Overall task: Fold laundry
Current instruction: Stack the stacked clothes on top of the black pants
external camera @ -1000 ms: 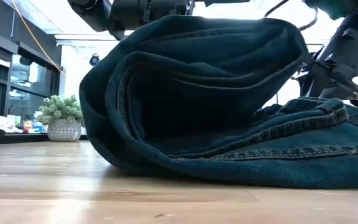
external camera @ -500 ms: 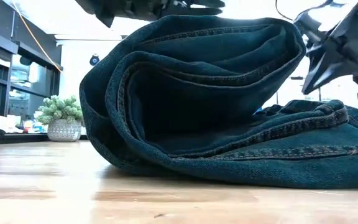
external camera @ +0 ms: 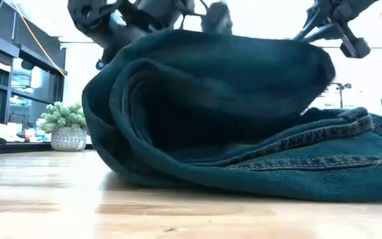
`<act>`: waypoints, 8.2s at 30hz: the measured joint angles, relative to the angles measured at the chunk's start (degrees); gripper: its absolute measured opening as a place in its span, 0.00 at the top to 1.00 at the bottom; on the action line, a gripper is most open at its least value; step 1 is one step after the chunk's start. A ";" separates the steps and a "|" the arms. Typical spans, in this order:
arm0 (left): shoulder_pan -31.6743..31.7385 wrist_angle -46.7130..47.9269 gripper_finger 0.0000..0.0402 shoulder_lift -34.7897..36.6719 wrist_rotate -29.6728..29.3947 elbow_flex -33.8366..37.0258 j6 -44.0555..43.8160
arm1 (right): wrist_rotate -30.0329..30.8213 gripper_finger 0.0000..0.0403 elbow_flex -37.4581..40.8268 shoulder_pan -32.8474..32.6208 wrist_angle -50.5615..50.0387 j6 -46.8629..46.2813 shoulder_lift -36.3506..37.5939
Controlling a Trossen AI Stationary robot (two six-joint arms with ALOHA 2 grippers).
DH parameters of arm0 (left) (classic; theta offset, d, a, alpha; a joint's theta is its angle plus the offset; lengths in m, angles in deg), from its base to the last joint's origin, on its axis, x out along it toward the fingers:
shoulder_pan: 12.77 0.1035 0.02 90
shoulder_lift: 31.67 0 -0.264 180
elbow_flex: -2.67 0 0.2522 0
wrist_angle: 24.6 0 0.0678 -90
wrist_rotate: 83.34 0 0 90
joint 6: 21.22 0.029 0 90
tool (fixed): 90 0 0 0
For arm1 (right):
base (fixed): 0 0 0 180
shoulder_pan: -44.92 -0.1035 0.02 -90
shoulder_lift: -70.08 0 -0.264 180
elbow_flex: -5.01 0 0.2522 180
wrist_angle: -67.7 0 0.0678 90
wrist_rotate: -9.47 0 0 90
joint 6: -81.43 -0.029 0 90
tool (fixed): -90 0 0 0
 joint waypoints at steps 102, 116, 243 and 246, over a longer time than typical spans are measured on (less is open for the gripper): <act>52.58 54.88 0.49 24.90 9.75 2.04 43.23 | -26.17 0.69 8.92 30.08 12.06 15.73 -19.41; 63.88 43.71 0.61 11.15 31.94 -4.79 35.41 | -28.58 0.69 8.90 30.23 12.23 15.73 -19.41; 55.20 65.39 0.42 -4.64 19.83 -14.78 63.78 | -14.53 0.69 16.37 31.88 67.30 -16.61 -47.60; 53.80 65.30 0.45 -4.63 17.16 -14.77 65.14 | -16.37 0.69 14.56 33.08 64.30 -14.28 -47.69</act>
